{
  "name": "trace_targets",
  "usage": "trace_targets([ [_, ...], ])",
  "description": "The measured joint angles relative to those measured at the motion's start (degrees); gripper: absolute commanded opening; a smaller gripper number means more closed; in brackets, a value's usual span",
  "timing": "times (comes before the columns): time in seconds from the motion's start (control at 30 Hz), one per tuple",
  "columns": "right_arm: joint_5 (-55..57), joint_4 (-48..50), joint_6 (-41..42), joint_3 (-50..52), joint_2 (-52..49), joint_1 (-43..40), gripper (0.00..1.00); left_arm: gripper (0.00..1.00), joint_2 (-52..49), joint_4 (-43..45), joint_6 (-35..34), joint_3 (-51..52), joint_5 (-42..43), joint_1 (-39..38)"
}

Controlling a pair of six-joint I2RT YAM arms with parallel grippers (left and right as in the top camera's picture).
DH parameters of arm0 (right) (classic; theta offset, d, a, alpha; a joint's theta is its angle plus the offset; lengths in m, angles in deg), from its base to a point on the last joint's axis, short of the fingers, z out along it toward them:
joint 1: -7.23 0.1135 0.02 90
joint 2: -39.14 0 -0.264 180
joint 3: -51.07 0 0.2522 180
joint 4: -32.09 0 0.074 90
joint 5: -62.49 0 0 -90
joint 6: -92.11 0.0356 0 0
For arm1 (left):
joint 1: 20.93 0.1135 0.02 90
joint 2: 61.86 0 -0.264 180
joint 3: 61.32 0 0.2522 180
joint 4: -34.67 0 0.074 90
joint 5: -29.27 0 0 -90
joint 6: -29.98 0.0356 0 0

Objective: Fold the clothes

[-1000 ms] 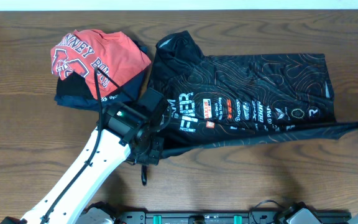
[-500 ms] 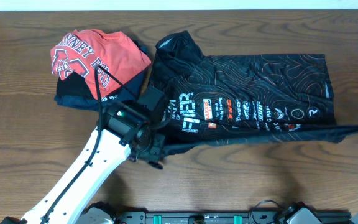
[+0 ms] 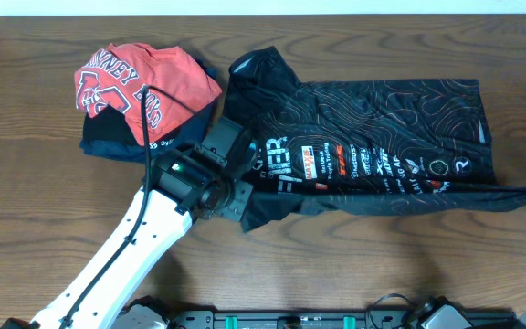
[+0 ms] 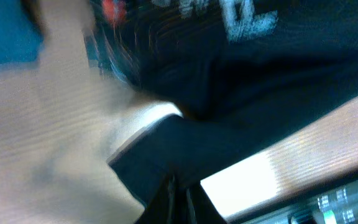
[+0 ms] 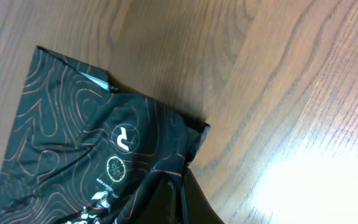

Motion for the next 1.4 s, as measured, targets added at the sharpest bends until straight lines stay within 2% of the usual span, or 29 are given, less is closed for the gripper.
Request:
trace_targets([
  [0.27, 0.68, 3.30, 1.57, 0.00, -8.41, 0.70, 0.01, 0.06, 0.00, 11.98, 11.96, 0.00, -1.05, 0.02],
  [0.6, -0.76, 8.09, 2.56, 0.00, -16.28, 0.72, 0.01, 0.06, -4.02, 18.56, 19.41, 0.00, -4.31, 0.00],
  [0.83, -1.16, 10.12, 2.73, 0.00, -16.76, 2.12, 0.01, 0.06, -8.83, 24.04, 20.83, 0.00, -8.07, 0.04],
  [1.07, -1.18, 10.14, 2.73, 0.00, -16.76, 2.14, 0.01, 0.06, -9.40, 27.30, 21.18, 0.00, -11.23, 0.04],
  [1.23, -2.80, 10.88, 2.56, 0.00, -16.76, 2.14, 0.01, 0.06, -9.29, 25.03, 19.96, 0.00, -12.09, 0.04],
  [1.4, -12.63, 12.22, 0.72, -0.42, -15.82, 1.51, 0.01, 0.06, -4.70, 21.97, 16.55, -0.87, -16.13, 0.02],
])
